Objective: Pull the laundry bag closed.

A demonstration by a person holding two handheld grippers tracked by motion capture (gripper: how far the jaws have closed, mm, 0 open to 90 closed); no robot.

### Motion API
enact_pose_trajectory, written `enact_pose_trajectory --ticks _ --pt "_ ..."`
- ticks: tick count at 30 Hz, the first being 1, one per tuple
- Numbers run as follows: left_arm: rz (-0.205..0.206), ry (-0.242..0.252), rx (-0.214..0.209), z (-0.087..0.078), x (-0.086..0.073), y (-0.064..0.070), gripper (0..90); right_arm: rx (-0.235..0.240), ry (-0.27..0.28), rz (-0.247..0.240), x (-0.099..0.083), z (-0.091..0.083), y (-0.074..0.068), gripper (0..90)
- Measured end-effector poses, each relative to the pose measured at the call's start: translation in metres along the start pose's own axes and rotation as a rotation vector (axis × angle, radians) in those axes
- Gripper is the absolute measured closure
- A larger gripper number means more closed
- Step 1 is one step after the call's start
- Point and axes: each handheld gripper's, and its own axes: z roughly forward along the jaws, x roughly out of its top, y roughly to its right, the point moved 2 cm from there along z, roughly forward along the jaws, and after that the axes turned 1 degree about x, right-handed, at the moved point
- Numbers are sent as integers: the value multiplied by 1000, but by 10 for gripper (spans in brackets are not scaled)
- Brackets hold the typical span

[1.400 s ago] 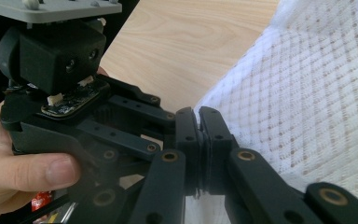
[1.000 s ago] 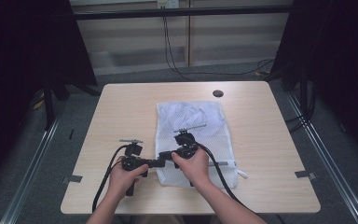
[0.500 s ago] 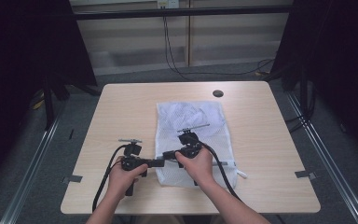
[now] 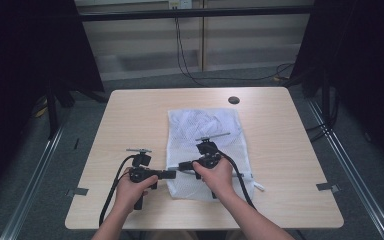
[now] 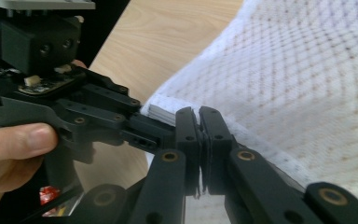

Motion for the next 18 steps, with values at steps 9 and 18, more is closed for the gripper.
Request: enact_pose_trajectory --ticks 9,18 --pt "-5 1 -5 -1 1 -1 873 -9 4 3 -1 -6 7 871" --pt "-6 6 7 -5 1 -3 873 -17 10 -2 -4 -10 12 871"
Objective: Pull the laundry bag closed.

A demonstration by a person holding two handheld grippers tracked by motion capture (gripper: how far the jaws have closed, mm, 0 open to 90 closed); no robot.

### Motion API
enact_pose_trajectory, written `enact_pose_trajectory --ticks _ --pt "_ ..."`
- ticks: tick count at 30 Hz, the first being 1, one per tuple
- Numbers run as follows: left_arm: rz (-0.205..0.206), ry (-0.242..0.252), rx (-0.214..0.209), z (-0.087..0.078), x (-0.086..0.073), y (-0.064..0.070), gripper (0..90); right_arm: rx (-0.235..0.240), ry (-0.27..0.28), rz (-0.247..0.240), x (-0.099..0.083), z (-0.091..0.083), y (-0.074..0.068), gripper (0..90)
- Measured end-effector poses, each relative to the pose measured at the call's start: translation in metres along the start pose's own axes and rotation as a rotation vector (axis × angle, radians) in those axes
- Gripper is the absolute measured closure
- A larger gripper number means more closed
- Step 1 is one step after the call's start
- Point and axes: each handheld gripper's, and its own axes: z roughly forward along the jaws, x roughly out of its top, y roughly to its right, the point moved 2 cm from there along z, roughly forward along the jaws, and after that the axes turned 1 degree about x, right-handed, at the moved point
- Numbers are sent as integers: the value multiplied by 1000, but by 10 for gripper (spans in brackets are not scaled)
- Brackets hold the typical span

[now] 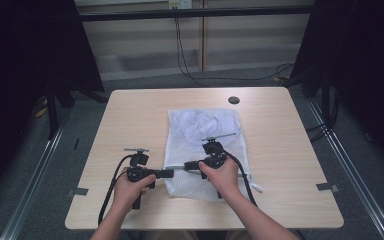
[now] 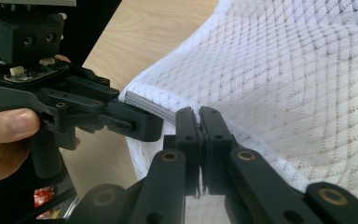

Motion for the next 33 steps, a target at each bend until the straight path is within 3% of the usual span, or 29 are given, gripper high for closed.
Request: enact_pose_trajectory --ticks 33 --pt "0 -7 -7 0 0 1 875 8 3 -4 -1 -4 2 871"
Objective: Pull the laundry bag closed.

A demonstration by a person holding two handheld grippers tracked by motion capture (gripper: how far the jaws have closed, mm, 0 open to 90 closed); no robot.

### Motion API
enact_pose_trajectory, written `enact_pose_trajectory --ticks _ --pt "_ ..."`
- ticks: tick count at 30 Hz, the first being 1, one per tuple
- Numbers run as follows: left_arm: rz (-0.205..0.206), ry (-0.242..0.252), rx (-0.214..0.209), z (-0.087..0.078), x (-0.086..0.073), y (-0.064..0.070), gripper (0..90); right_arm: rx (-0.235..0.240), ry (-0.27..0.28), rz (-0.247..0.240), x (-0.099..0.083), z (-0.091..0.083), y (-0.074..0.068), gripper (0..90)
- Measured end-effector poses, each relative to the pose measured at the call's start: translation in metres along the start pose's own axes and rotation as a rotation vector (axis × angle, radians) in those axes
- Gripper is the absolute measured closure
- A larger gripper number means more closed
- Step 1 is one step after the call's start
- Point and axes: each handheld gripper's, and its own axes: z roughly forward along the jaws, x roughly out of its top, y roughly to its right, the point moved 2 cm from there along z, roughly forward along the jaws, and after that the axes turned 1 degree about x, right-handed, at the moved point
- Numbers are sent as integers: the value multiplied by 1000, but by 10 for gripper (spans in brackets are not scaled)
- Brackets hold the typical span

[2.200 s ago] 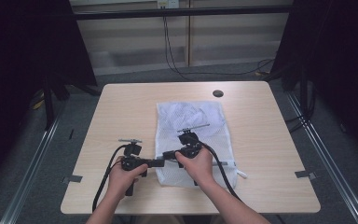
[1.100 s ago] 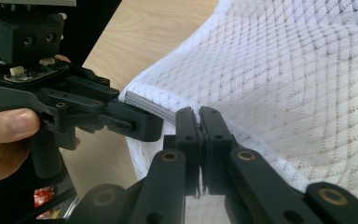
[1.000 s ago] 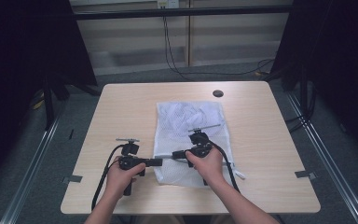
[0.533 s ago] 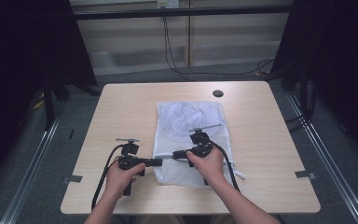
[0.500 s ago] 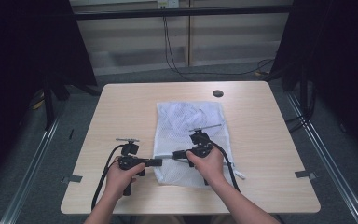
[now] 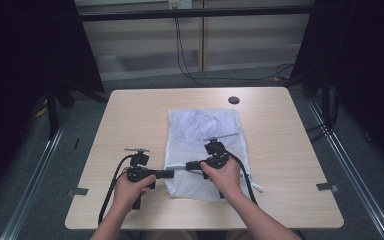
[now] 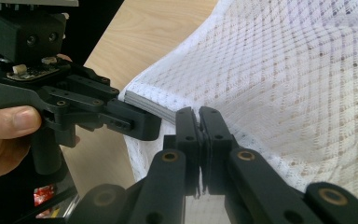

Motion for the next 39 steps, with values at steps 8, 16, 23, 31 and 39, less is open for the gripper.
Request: enact_pose_trajectory --ticks 8,16,23,31,39 --pt "0 -4 -2 0 0 0 876 1 -1 -3 0 0 0 871" --pt "2 7 1 -5 1 -2 877 -27 10 -11 1 -8 6 871" --pt "-4 3 1 -5 1 -2 877 -19 7 -11 0 -9 6 871" --pt "-12 3 2 -6 1 -2 877 -28 6 -10 0 -12 10 871" --pt "-15 4 1 -6 1 -2 877 -25 8 -10 -1 -14 11 871"
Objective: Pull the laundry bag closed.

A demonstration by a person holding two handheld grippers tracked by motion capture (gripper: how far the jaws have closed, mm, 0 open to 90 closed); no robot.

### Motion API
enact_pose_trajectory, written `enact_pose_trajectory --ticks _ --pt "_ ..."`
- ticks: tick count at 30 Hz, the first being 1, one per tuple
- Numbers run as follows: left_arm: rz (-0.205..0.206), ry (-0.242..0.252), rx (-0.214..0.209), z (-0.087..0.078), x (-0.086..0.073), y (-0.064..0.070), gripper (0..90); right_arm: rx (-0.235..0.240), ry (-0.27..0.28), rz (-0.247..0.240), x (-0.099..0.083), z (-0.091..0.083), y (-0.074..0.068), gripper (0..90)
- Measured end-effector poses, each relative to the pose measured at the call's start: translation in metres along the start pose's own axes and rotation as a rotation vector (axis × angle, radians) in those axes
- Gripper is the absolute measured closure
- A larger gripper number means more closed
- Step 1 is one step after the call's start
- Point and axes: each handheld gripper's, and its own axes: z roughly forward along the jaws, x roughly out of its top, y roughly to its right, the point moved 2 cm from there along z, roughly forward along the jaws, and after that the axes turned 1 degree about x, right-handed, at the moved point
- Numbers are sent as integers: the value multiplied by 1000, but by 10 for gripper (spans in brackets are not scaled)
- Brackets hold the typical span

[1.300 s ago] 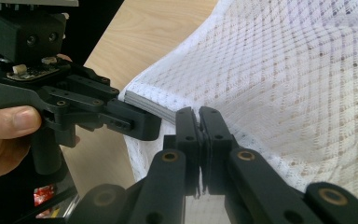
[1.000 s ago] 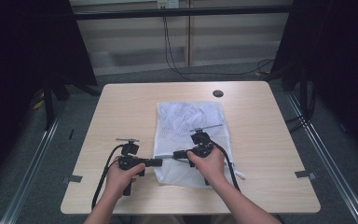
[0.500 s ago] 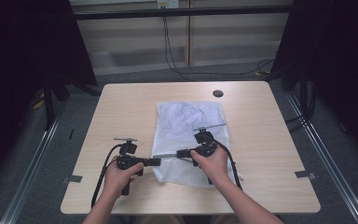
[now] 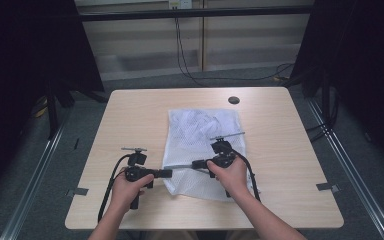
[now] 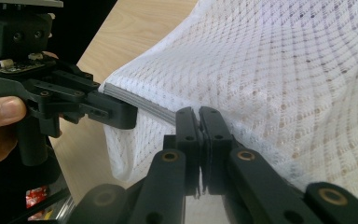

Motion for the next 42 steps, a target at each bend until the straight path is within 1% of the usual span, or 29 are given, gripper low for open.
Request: enact_pose_trajectory --ticks 2,5,6,8,9,11,14,15,17,19,21,23,26,27,28,30,32,36,40,42 --pt "7 0 4 -1 0 -1 877 -5 -3 -3 0 0 1 871" --pt "3 1 4 -2 0 -1 877 -8 0 0 -1 -3 3 871" --pt "2 2 1 -1 0 -1 877 -2 1 6 -1 -3 3 871" --pt "4 -2 3 -1 0 -1 877 -11 1 0 -1 -4 3 871" --pt "4 -3 6 -1 0 -1 877 -7 1 0 -1 -4 4 871" --pt "-10 5 0 -2 0 0 877 -12 -1 -2 -2 -5 5 871" --pt "-2 -1 4 -2 0 -1 877 -13 2 -3 -3 -7 7 871" --pt "1 -3 4 -1 0 -1 877 -10 2 5 -3 -7 7 871" --pt "0 -3 2 -1 0 -1 877 -13 1 4 -3 -8 8 871" --pt "-13 2 -2 -2 0 0 877 -16 0 5 -3 -9 8 871" --pt "-7 1 0 -2 0 -1 877 -16 1 6 -3 -9 9 871" --pt "-14 1 -2 -2 0 0 877 -16 2 2 -3 -9 9 871" --pt "-10 -3 -3 -2 0 0 877 -13 4 0 -4 -10 9 871" --pt "-10 2 3 -2 0 -1 877 -13 4 1 -4 -10 9 871" --pt "-10 1 4 -2 0 -1 877 -20 2 -1 -4 -10 9 871" --pt "-3 -6 8 -2 0 -1 877 -17 -3 7 -4 -11 10 871" --pt "0 -7 7 -2 0 -2 877 -22 -3 5 -4 -11 11 871" --pt "-9 -5 0 -2 0 -1 877 -18 -1 3 -4 -12 11 871" --pt "2 -10 4 -2 0 -2 877 -14 0 3 -4 -13 11 871" --pt "-3 -7 5 -2 0 -1 877 -13 -1 1 -4 -13 11 871"
